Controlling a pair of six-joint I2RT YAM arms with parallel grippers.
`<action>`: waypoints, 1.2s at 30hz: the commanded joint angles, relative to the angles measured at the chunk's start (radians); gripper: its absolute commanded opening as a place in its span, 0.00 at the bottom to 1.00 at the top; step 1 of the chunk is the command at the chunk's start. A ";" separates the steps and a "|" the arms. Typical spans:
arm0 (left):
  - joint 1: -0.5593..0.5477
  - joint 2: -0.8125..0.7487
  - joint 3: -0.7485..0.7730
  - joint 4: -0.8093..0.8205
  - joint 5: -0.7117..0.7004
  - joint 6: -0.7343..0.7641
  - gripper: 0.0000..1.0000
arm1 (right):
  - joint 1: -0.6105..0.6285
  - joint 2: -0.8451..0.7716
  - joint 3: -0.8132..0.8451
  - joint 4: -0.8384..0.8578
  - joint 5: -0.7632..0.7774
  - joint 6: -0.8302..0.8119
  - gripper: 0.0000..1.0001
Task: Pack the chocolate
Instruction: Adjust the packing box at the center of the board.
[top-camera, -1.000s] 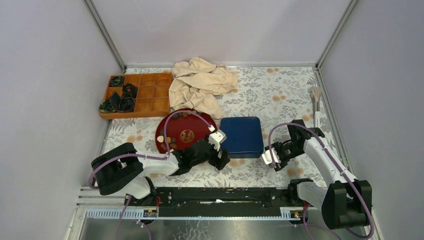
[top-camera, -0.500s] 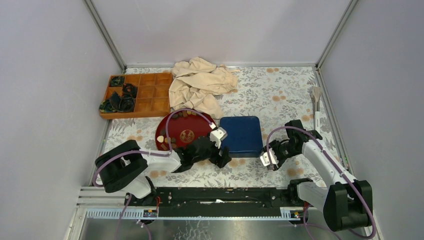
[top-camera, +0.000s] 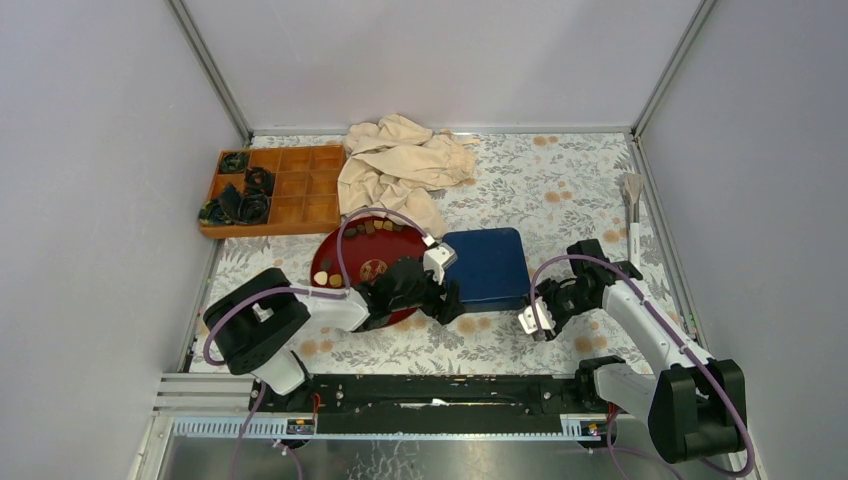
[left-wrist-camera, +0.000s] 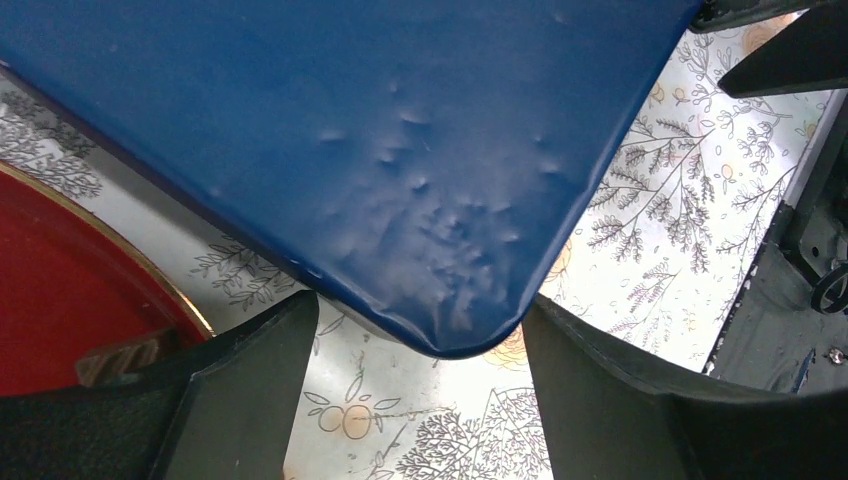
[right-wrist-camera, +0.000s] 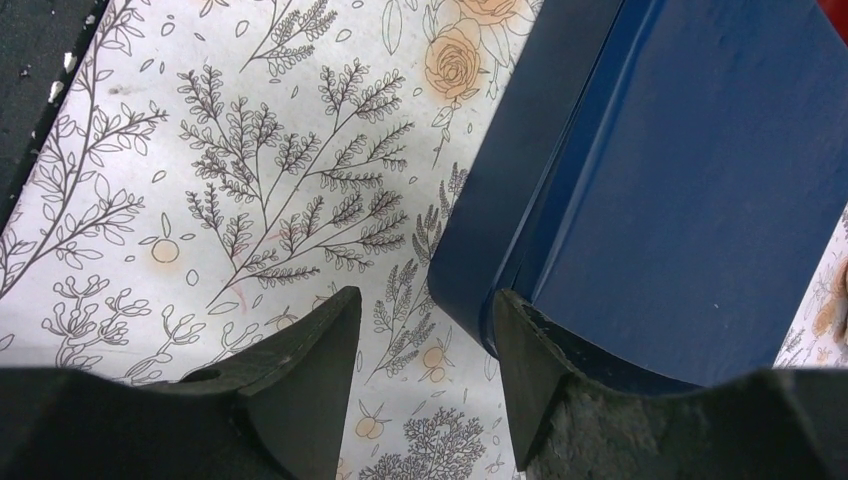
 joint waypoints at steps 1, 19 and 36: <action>0.039 0.013 0.014 0.000 0.035 0.021 0.82 | 0.009 -0.013 0.052 -0.013 0.033 -0.044 0.58; 0.061 0.028 0.029 -0.011 0.089 0.039 0.82 | 0.009 -0.013 0.021 0.067 0.141 -0.056 0.59; 0.064 0.060 0.072 -0.043 0.142 0.062 0.82 | 0.022 0.002 -0.010 0.092 0.133 -0.148 0.63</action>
